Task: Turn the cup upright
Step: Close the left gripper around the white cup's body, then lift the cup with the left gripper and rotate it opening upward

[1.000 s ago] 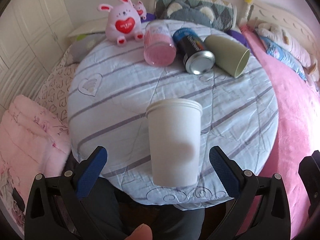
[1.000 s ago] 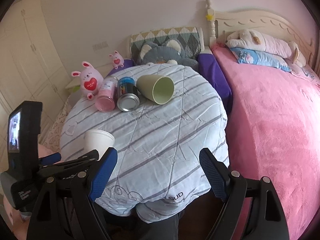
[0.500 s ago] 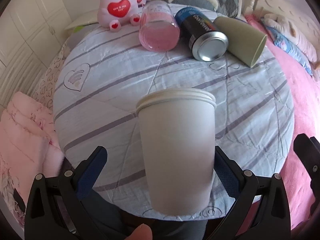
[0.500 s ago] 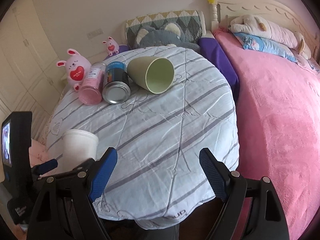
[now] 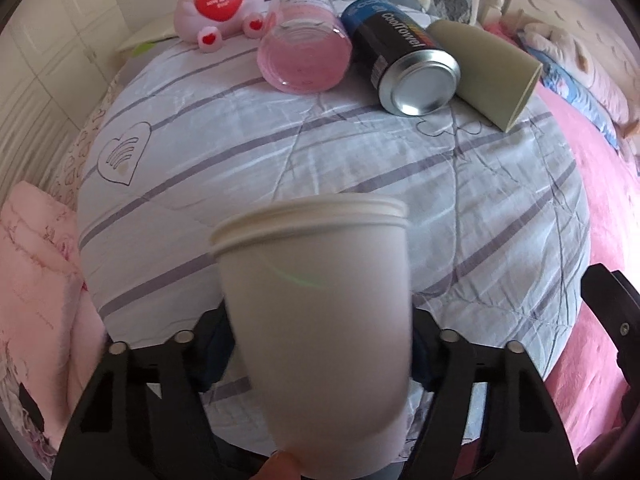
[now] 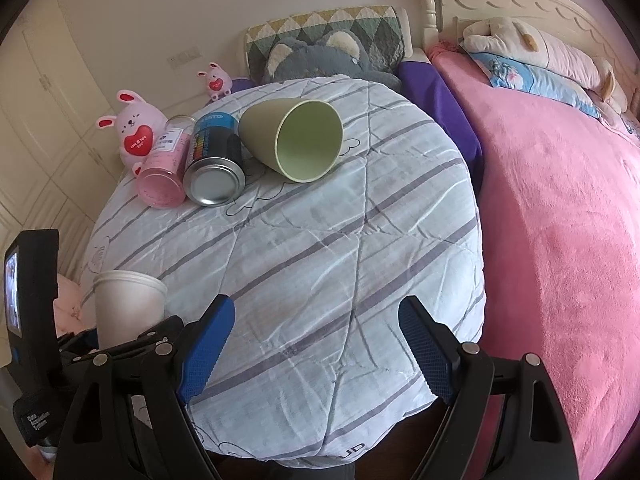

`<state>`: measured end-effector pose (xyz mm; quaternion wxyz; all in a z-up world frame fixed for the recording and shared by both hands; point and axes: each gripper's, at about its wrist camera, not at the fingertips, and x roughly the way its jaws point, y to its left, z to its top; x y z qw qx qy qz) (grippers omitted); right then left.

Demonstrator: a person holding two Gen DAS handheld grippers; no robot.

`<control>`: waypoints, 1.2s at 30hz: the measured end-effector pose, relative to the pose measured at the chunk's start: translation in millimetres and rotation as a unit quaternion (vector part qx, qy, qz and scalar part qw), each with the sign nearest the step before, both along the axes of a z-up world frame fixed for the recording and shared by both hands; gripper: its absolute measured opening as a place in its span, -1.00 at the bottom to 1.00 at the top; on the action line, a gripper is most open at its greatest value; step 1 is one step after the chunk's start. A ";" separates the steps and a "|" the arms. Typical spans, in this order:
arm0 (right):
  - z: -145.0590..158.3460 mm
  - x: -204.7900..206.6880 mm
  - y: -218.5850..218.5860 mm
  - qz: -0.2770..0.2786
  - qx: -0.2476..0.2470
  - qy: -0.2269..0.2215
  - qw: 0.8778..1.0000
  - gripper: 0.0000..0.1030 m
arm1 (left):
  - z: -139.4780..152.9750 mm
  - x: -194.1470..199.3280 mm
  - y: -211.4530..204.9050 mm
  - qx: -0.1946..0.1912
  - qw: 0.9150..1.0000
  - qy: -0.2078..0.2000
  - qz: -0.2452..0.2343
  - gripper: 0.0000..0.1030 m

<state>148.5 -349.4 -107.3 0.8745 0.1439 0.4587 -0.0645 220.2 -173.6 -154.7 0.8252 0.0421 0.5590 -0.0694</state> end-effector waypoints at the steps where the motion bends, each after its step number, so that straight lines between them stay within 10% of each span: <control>1: -0.3 0.0 0.1 0.000 0.000 0.000 1.000 0.66 | 1.0 -0.4 0.1 0.000 1.000 -0.002 -0.001 0.31; 21: 7.8 -10.1 11.6 0.000 -0.005 -0.004 1.000 0.66 | 29.2 -1.9 31.5 0.015 0.994 -0.100 -0.030 0.30; 25: 12.0 -13.1 19.9 0.002 -0.010 -0.006 1.000 0.66 | 43.5 -4.5 39.2 0.021 0.980 -0.193 -0.038 0.30; 30: 16.1 -18.0 33.5 0.006 -0.019 -0.004 1.000 0.65 | 57.7 -5.5 54.3 0.016 0.940 -0.338 -0.036 0.30; 36: 18.6 -25.5 54.5 0.005 -0.039 0.007 0.999 0.65 | 48.7 8.3 71.2 -0.013 0.926 -0.373 -0.051 0.30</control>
